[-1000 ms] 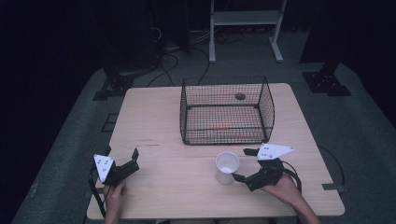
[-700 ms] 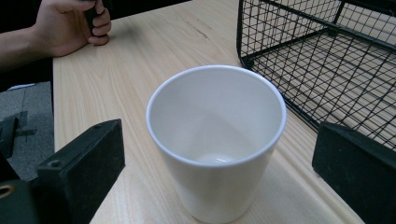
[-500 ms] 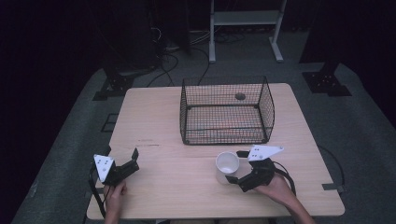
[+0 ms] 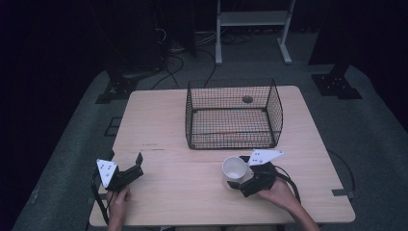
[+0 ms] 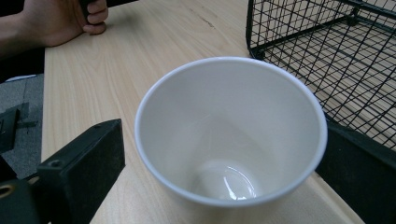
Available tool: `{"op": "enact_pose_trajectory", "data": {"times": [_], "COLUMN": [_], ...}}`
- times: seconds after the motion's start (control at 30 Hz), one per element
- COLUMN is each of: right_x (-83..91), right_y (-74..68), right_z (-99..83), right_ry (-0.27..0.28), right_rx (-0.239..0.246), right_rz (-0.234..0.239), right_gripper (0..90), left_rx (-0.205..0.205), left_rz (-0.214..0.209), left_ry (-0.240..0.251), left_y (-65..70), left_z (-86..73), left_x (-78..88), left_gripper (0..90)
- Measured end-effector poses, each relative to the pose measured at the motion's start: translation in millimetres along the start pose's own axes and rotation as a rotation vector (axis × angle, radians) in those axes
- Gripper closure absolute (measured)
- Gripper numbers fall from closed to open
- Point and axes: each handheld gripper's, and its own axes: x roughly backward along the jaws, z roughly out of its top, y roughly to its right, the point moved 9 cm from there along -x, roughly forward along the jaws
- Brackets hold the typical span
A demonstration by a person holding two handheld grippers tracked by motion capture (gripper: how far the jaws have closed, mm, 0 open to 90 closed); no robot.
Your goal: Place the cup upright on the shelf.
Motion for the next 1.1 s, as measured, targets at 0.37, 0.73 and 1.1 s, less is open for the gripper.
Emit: {"op": "enact_pose_trajectory", "data": {"times": [0.37, 0.73, 1.1], "right_x": [-2.6, 3.6, 10.2], "right_y": [1.5, 2.7, 6.0], "right_z": [0.0, 9.3, 25.6], "right_ry": [-0.011, -0.001, 0.006], "right_rx": [0.023, 0.001, -0.008], "right_rz": [0.004, 0.03, 0.058], "right_gripper": [18.0, 19.2, 19.2], "left_rx": [0.003, 0.003, 0.002], "left_rz": [0.0, 0.0, 0.0], "left_ry": [0.001, 0.001, 0.001], "left_y": [-0.2, -0.3, -0.2], "left_z": [0.1, 0.1, 0.1], "left_x": [-0.1, -0.1, 0.0], "left_gripper": [0.0, 0.0, 0.0]}}
